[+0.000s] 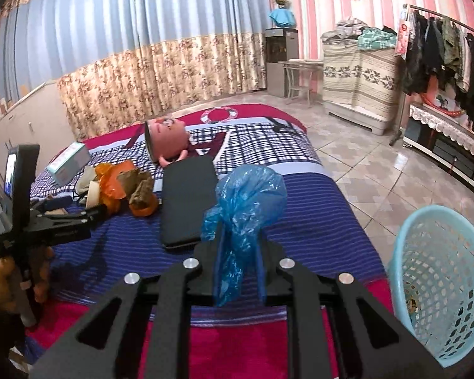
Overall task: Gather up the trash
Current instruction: 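Lift the blue bag with the right tool while the left tool grasps the cream lid, then carry the blue bag over the basket with the right tool while the left tool drops the cream lid in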
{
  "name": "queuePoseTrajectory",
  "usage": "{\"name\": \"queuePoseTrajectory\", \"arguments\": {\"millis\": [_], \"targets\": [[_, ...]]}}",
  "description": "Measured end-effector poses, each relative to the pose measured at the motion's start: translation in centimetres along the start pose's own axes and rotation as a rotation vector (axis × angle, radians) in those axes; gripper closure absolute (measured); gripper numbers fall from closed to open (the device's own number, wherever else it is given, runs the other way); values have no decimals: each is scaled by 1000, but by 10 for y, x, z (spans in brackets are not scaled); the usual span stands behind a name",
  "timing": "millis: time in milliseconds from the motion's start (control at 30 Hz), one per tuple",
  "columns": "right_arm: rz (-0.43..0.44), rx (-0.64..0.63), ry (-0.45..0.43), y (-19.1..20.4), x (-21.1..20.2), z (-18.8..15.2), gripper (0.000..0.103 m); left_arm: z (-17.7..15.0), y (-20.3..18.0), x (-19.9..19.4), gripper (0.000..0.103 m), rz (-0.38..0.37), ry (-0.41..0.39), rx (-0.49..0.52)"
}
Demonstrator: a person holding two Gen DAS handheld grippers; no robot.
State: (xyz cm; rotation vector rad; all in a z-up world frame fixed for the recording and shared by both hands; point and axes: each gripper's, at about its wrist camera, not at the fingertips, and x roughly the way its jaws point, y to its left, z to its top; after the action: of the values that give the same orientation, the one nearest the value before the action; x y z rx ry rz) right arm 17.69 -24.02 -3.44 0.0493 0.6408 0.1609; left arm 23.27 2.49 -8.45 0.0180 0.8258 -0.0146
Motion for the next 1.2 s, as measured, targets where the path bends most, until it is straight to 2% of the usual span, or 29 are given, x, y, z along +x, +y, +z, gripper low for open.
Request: {"name": "queuePoseTrajectory", "arguments": {"millis": [100,167,300,467,500,533,800,967,1133,1200], "targets": [[-24,-7,-4,-4,-2,-2,86,0,-6,5,41,-20,30,23],[-28,4,-11,-9,-5,-1,86,-1,-8,2,47,-18,18,29],[-44,19,-24,-19,-11,-2,86,-5,-9,-6,50,-9,-9,34],[-59,39,-37,-32,-19,-4,86,-7,-9,-20,52,37,-48,45],[-64,42,-38,-35,-21,-4,86,-8,-8,-24,61,43,-55,44],[-69,46,-40,-39,-22,-4,86,-7,-7,-26,76,45,-56,45],[-101,87,-58,-63,-34,-7,86,-7,-10,-37,81,38,-61,28],[-129,88,-60,-75,-40,-12,86,-6,-19,-52,83,-2,-93,35],[-153,116,-75,-91,-48,-14,86,-4,-31,-68,92,-41,-116,44],[-157,132,-85,-96,-51,-13,86,-4,-34,-70,92,-44,-124,51]]}}
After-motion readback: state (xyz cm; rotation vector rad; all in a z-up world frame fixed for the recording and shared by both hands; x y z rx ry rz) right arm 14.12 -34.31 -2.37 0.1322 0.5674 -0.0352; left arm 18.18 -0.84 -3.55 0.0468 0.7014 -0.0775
